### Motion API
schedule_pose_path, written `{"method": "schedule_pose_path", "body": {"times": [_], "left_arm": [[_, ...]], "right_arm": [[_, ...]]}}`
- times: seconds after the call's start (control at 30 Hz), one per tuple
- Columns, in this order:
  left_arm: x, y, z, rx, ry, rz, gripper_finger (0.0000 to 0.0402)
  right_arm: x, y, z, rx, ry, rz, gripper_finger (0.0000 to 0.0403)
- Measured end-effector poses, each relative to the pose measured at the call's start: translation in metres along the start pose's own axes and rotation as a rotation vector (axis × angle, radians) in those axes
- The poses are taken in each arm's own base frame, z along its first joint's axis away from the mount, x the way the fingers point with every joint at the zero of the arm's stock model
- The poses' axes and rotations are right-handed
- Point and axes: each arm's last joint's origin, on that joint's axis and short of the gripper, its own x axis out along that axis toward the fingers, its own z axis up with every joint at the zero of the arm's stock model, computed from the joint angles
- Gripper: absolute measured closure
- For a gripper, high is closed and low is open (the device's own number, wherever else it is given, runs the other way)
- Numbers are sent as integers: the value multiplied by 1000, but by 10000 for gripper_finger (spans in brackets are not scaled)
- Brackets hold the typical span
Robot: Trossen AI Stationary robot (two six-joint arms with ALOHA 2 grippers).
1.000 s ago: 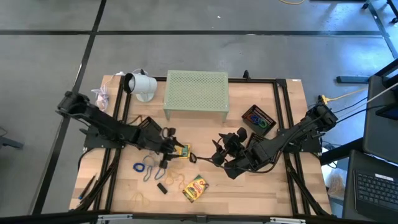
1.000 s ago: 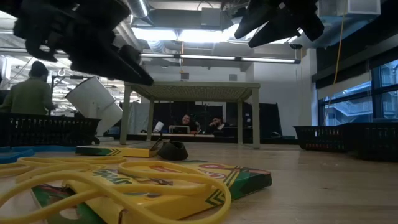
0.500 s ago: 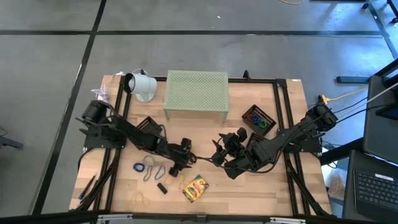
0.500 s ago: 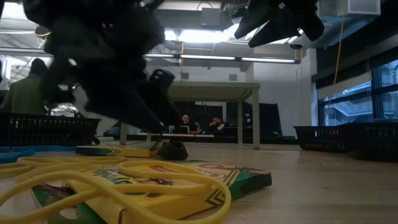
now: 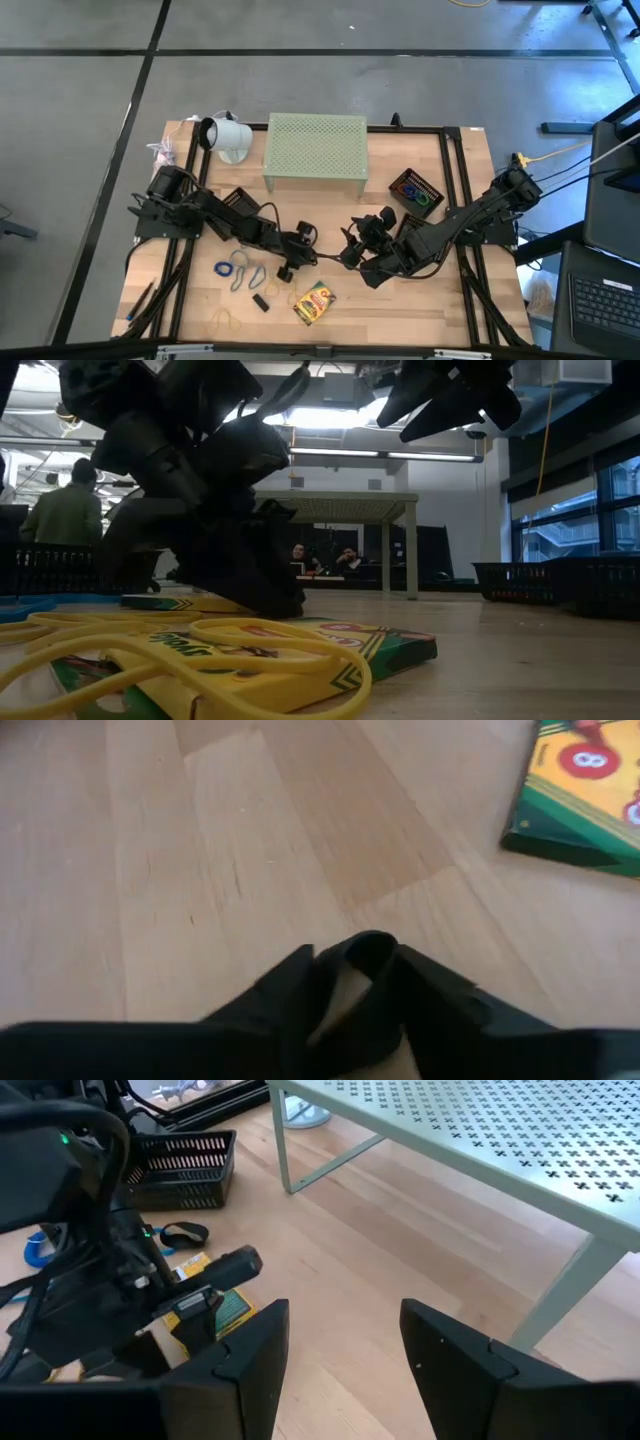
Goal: Pick & Place Office Desk Supplies
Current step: Put the black rubber band into the bottom right black bin
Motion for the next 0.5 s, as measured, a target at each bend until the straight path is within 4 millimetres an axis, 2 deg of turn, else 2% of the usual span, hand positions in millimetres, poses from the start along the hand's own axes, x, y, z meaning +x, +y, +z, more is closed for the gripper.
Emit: {"method": "schedule_pose_path", "body": {"times": [0.2,0.33,0.5], "left_arm": [[-1,1,2,-22,-10,4,388],[-10,3,11,-85,-55,11,393],[-40,13,37,-175,-190,67,395]], "right_arm": [[0,0,0,1,-1,0,208],[0,0,0,2,-10,-4,208],[0,-1,2,-4,-50,-26,208]]}}
